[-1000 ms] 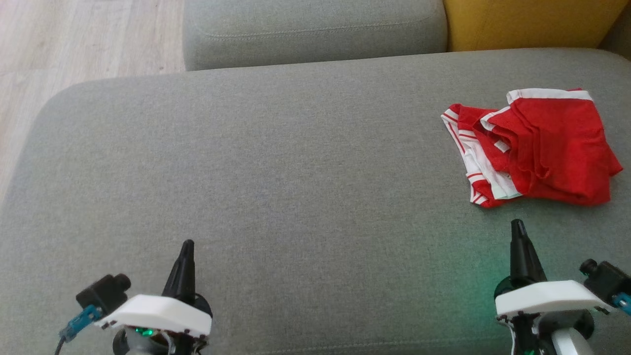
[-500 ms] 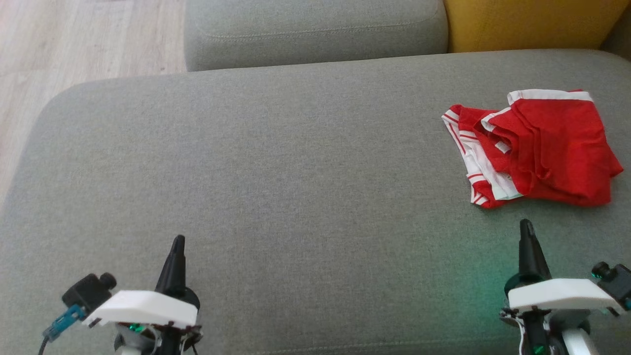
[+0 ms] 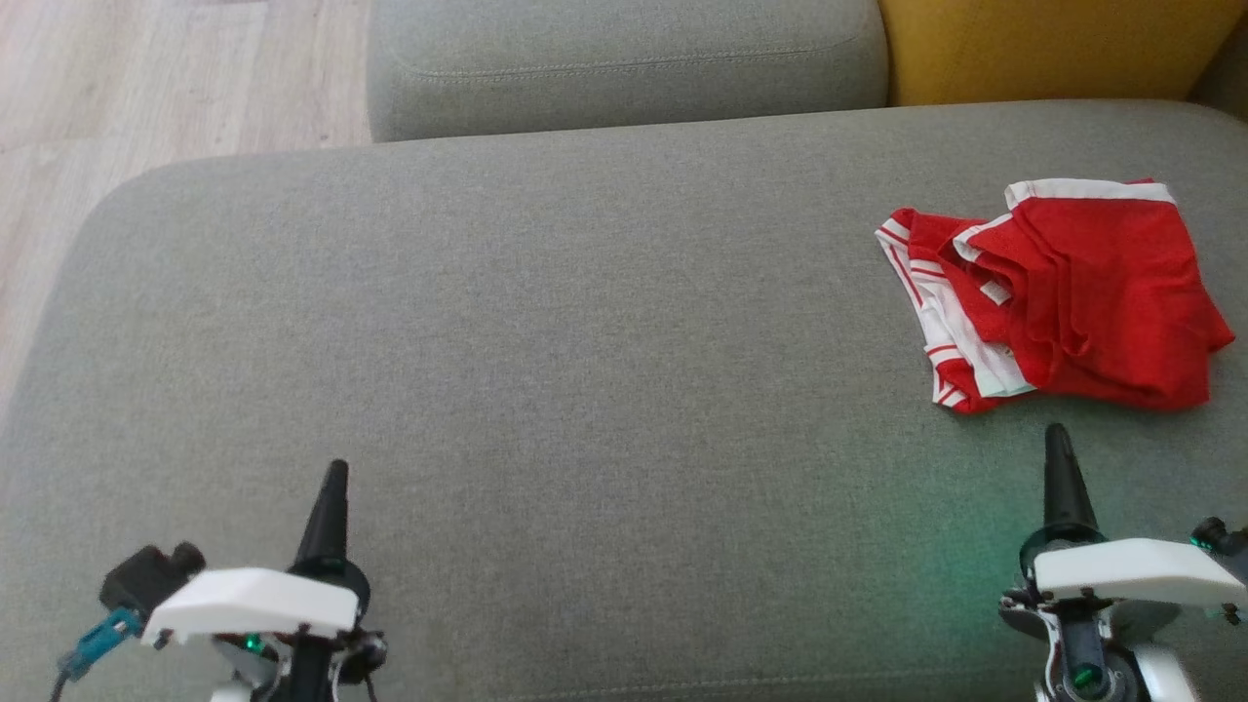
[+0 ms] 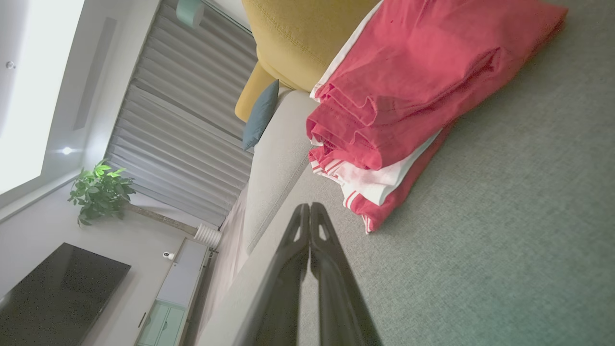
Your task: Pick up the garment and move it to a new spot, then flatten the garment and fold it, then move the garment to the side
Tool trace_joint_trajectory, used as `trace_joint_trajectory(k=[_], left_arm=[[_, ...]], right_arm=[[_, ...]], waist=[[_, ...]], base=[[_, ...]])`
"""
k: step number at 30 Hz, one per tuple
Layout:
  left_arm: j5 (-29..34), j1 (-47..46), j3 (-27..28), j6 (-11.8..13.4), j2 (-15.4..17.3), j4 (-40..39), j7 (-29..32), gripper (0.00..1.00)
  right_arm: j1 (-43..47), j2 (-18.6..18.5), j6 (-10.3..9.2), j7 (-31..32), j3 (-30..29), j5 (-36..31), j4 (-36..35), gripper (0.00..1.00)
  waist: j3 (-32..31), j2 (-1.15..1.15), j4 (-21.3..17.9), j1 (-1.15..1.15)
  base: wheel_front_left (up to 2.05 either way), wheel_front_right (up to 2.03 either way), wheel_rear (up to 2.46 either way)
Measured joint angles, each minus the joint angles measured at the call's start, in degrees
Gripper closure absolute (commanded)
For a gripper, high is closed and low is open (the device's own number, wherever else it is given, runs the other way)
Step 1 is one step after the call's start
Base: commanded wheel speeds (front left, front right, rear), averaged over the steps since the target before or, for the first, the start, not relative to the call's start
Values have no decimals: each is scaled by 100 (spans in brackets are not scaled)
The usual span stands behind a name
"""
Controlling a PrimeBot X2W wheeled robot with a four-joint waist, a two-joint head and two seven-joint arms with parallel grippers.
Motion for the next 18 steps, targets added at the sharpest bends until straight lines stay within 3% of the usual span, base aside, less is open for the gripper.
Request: trace_joint_trajectory(k=[18], left_arm=[[-1018, -64, 293, -109, 1, 14, 256, 100]], right_arm=[[-2, -1, 0, 297, -127, 1101, -37, 100]], waist=[[-16, 0, 19, 0]], base=[[0, 0, 0]])
